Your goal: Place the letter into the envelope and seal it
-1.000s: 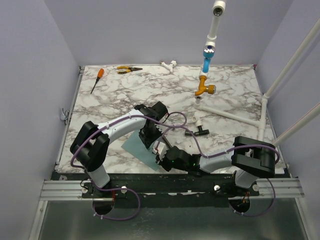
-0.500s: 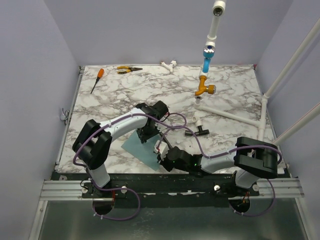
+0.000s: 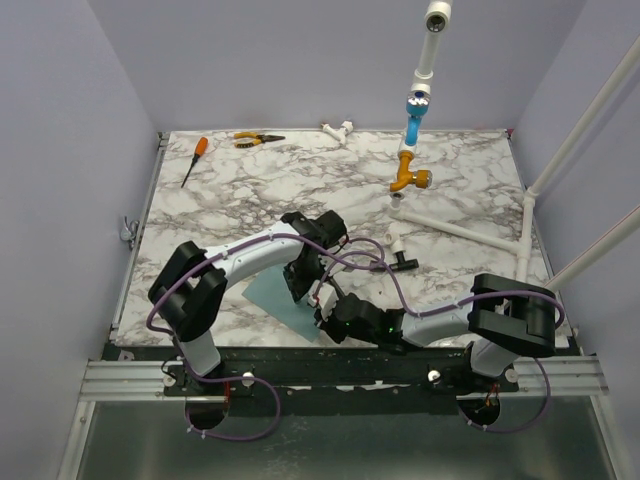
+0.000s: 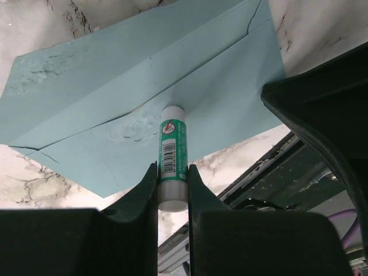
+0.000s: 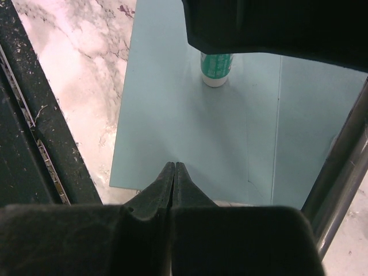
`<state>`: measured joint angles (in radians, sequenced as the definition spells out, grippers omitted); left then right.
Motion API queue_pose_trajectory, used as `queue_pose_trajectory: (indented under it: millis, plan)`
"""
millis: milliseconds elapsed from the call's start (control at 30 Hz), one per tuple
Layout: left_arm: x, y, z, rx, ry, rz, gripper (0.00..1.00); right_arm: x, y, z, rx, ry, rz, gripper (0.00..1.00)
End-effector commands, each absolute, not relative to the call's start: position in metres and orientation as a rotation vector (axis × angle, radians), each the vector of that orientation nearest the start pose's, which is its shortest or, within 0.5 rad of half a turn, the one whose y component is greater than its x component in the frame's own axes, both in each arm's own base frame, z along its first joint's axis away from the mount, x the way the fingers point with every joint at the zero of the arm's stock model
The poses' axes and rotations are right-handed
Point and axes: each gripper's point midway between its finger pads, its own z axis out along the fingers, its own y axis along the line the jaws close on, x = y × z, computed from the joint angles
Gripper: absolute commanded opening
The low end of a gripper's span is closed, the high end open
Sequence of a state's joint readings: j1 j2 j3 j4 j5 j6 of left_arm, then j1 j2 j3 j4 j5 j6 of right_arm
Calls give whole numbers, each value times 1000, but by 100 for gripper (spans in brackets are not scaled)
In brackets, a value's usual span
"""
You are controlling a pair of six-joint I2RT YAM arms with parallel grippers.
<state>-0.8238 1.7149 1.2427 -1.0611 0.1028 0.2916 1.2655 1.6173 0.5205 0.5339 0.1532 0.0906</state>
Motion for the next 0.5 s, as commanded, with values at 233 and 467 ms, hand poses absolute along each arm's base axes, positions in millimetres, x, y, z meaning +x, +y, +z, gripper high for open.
queue_pose_trajectory:
  millis: [233, 467]
  plan:
    - [204, -180, 54, 1665, 2616, 31, 0, 133, 323, -16, -1205, 2002, 473, 1]
    - [223, -163, 61, 1646, 2562, 157, 0, 133, 323, -15, -1199, 2000, 475, 1]
